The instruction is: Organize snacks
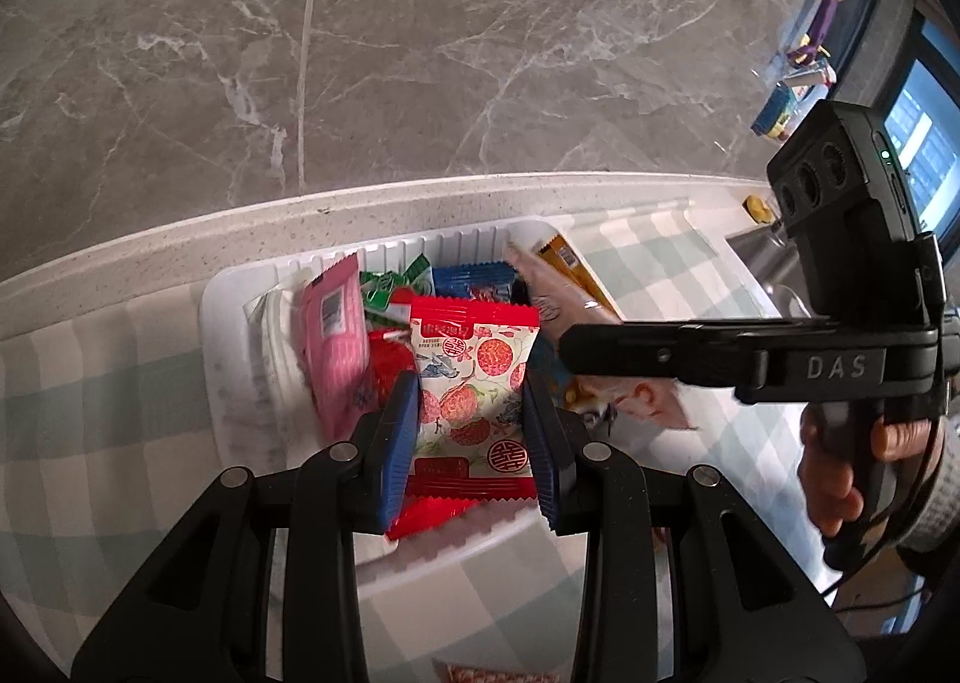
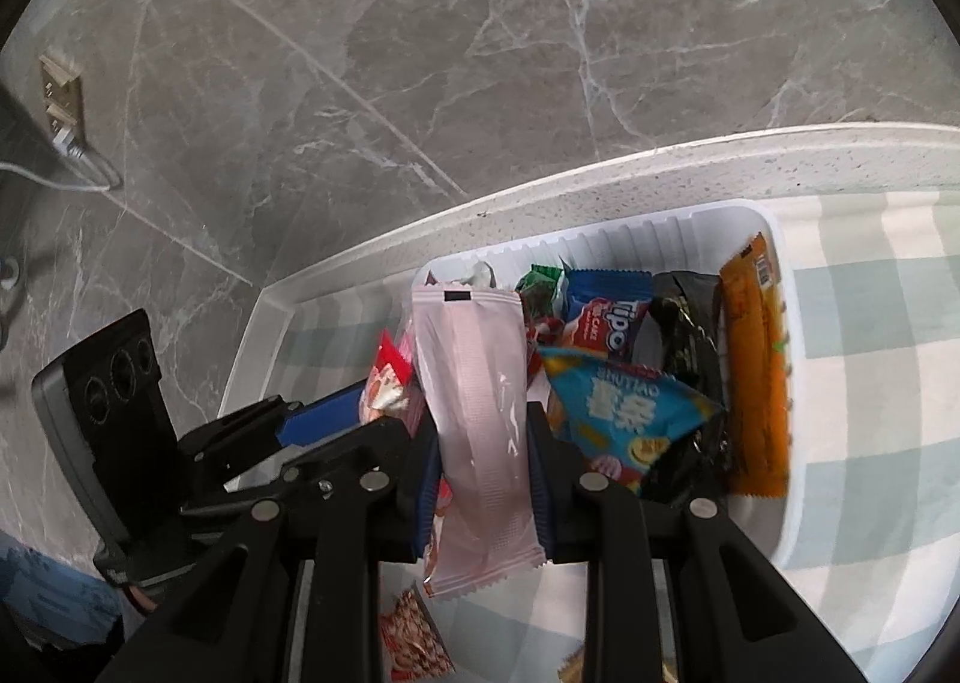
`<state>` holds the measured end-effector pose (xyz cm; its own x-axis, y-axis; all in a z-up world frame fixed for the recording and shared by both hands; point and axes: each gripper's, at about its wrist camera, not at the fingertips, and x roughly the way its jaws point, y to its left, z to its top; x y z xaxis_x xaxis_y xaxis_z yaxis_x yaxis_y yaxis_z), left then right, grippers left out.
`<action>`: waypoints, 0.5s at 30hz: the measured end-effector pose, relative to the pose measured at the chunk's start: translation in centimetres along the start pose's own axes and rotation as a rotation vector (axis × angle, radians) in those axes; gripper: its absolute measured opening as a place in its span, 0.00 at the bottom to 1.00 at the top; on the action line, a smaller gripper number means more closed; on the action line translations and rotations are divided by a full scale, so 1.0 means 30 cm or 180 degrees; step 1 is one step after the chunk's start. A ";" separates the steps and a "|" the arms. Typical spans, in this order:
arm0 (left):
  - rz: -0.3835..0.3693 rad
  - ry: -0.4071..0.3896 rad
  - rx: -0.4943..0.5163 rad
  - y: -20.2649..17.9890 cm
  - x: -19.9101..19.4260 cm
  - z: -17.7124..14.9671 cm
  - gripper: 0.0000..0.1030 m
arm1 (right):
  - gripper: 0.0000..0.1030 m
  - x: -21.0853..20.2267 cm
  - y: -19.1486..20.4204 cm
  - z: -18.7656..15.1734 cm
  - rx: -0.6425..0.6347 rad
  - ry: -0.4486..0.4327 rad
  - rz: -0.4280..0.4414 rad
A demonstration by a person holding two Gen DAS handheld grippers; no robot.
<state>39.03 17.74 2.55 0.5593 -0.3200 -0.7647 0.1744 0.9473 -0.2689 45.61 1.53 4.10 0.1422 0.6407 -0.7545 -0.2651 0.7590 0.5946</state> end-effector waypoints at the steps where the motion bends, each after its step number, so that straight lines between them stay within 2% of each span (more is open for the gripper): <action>1: 0.0001 -0.0002 -0.0009 -0.001 0.008 0.007 0.31 | 0.27 0.009 -0.005 0.005 0.0030 0.0004 0.0007; 15: 0.0170 0.0070 -0.0172 0.037 0.148 0.054 0.32 | 0.32 0.069 -0.043 0.069 0.0239 0.0014 0.0023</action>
<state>43.02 17.40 -0.20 0.5485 -0.2700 -0.7914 0.1003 0.9609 -0.2582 48.24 2.11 2.34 0.1364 0.6457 -0.7513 -0.1939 0.7611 0.6190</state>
